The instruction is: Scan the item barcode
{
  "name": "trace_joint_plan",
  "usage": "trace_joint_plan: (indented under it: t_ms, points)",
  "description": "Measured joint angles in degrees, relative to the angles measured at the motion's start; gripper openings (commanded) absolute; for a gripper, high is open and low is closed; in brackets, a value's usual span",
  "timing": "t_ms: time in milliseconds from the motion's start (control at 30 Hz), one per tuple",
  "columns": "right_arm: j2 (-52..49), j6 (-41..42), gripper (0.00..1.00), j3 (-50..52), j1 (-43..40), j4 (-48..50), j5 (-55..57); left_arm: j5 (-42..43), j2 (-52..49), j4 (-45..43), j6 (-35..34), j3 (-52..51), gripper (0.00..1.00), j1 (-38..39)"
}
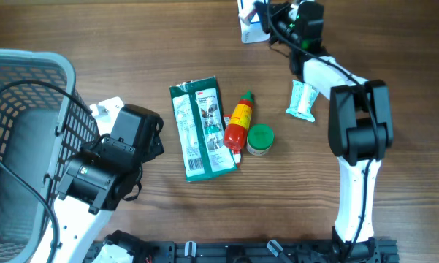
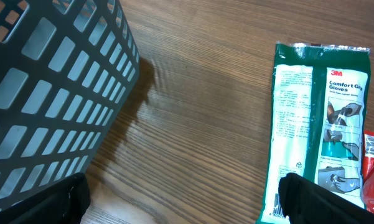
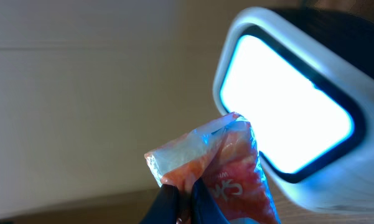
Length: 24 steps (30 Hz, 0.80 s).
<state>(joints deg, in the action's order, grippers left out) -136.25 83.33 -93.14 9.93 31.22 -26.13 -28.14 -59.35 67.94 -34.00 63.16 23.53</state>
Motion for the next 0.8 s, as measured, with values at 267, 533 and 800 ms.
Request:
trace_joint_plan:
  t_ms: [267,533,800]
  points:
    - [0.8,-11.5,0.05,-1.3,-0.3,-7.1,0.4,0.0,0.0,0.0,0.0,0.0,1.0,0.0]
    - [21.5,-30.8,0.05,-1.8,-11.4,-34.4,5.3,0.0,0.0,0.0,0.0,0.0,1.0,0.0]
    - [30.1,-53.3,0.05,-2.4,-30.3,-55.9,33.4,-0.1,0.0,0.0,0.0,0.0,1.0,0.0]
